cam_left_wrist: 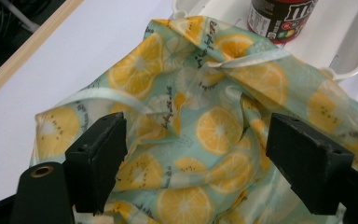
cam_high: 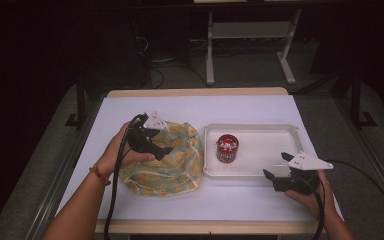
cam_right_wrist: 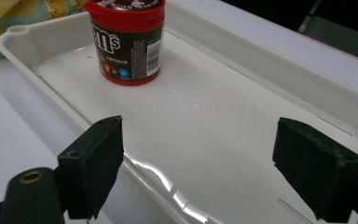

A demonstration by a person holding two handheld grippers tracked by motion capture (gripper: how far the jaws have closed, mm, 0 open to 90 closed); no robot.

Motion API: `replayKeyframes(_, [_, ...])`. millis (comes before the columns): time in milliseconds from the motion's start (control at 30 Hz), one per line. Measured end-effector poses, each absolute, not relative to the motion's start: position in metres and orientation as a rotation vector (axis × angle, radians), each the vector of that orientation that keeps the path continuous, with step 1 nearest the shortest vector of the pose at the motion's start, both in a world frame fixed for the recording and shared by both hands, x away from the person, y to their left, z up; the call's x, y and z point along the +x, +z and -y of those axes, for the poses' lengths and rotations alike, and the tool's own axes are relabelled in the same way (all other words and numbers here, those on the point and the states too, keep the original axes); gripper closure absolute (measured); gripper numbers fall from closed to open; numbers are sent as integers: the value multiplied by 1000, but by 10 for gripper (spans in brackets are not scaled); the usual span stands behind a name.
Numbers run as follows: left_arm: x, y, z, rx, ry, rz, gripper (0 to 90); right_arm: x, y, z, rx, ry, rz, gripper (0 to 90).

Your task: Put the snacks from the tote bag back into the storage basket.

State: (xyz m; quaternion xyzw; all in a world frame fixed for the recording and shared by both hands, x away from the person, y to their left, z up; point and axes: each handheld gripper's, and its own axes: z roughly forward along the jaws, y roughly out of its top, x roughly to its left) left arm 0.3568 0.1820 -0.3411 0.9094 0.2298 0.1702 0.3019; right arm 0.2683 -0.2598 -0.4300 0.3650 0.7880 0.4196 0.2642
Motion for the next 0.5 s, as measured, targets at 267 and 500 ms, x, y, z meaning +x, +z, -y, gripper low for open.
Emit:
replayKeyframes(267, [350,-347,-201,2396,476,-602,199,269,-431,259,983,1130,-2137,157])
replayKeyframes(500, [346,-353,-218,2371,504,-614,198,269,-432,258,981,1126,-2141,157])
